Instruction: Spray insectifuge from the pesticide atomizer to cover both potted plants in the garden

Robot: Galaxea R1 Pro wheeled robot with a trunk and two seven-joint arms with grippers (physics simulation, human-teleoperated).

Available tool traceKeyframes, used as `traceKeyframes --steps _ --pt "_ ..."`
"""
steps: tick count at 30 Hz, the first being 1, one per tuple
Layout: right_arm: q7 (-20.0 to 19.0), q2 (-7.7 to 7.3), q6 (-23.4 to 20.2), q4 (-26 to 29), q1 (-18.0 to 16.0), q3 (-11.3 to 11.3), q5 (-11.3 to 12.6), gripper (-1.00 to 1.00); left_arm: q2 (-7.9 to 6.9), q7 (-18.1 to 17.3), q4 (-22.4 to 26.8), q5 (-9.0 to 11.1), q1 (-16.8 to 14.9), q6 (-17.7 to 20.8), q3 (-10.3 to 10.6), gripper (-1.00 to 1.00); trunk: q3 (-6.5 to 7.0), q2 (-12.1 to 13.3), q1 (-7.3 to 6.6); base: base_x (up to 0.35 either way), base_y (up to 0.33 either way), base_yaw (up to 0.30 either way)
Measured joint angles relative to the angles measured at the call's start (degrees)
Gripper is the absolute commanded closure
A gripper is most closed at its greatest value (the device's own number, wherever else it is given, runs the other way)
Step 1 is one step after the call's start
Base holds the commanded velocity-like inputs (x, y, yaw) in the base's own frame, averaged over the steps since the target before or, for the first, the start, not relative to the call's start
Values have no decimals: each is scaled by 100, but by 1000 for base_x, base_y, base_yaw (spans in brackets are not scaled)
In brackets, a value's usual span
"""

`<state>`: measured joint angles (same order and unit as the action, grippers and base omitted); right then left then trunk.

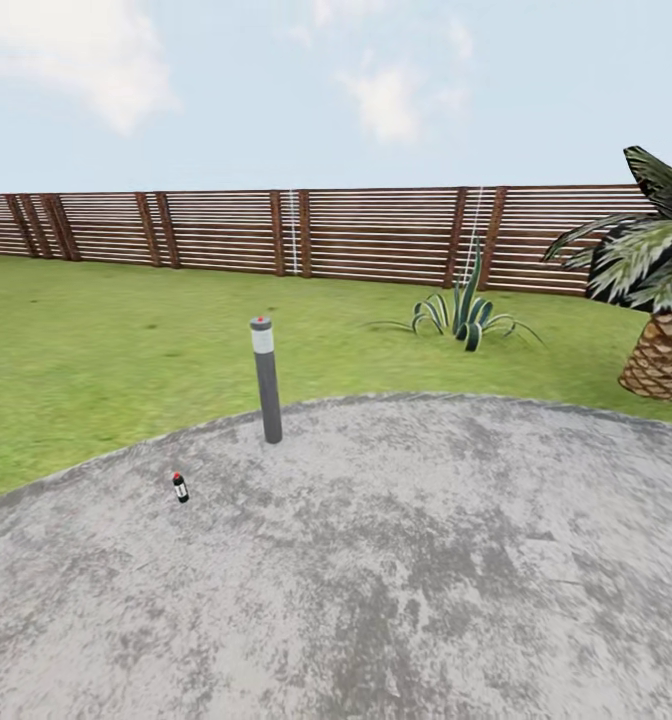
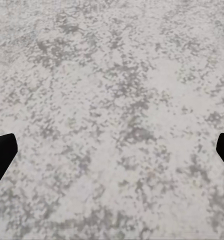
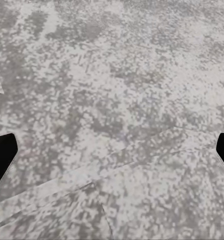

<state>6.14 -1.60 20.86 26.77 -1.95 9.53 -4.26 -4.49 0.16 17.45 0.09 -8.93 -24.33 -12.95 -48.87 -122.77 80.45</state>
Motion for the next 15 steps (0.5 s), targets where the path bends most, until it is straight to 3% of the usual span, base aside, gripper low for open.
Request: traceKeyframes --steps 4,11,15 --pt "0 9 8 -1 1 0 5 -100 0 0 0 0 0 0 -2 -100 0 0 0 339 -56 22" --pt "0 9 9 -3 1 -2 3 -100 0 0 3 1 2 1 -8 -100 0 0 0 339 -5 235" --pt "2 9 9 -2 1 -2 -1 -100 0 0 2 6 1 0 -9 -100 0 0 0 339 59 88"
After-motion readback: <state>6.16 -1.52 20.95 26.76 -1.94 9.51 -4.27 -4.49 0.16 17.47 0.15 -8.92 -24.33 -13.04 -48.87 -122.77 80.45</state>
